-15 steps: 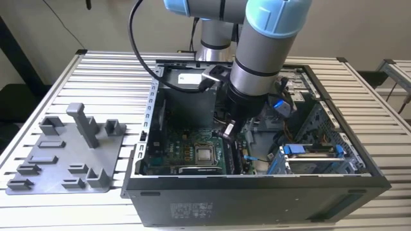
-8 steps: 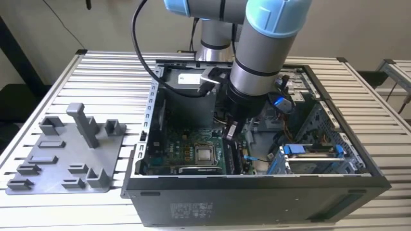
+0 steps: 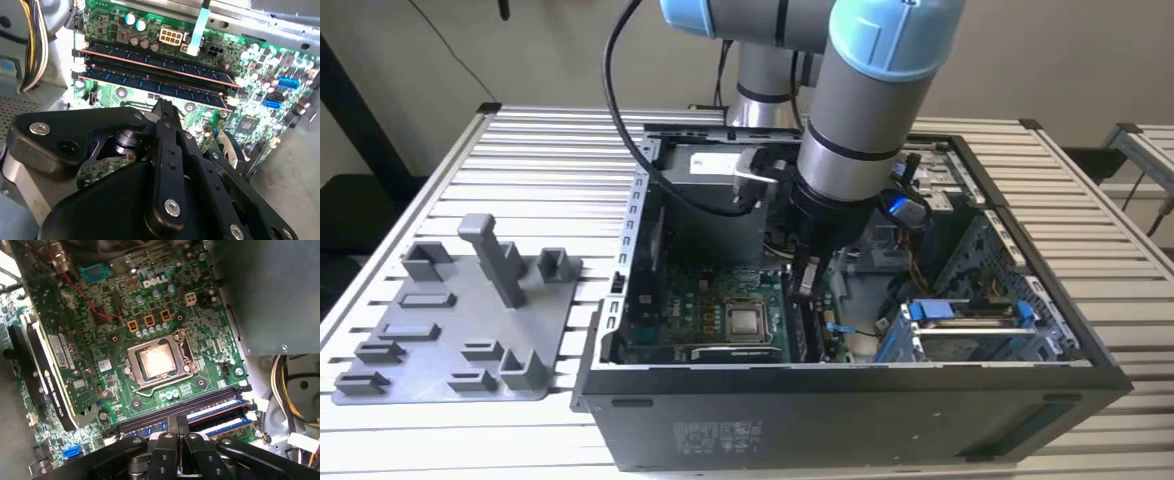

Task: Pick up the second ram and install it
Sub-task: 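Press down the second ram until it locks into place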

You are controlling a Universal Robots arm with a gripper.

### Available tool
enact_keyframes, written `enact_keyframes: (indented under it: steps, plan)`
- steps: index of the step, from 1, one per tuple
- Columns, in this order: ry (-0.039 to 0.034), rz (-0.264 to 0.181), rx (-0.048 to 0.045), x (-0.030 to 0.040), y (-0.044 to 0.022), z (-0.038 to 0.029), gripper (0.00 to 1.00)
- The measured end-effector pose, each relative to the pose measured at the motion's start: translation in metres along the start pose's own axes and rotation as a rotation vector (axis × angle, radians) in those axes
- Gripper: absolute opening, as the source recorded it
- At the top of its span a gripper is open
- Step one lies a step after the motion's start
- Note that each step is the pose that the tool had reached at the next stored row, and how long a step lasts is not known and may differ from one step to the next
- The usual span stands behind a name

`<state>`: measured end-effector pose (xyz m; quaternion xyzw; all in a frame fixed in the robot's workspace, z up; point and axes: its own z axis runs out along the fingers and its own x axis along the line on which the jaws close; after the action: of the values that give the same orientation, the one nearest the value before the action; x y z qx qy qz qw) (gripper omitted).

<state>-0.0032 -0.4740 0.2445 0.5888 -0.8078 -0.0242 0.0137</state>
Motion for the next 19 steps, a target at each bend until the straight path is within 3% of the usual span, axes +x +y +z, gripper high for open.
enact_keyframes:
  steps: [6,10,17,19]
  plan:
    - [0.0007,-0.108,0.0063,0.0000,-0.0001,0.0015,0.11]
    - [0.0005,-0.161,0.0052,0.0001,-0.0001,0.0030,0.11]
    - [-0.0189,-0.253,-0.0012,0.0000,-0.0003,0.0055,0.11]
    - [-0.0193,-0.253,-0.0012,0.0000,-0.0002,0.0056,0.11]
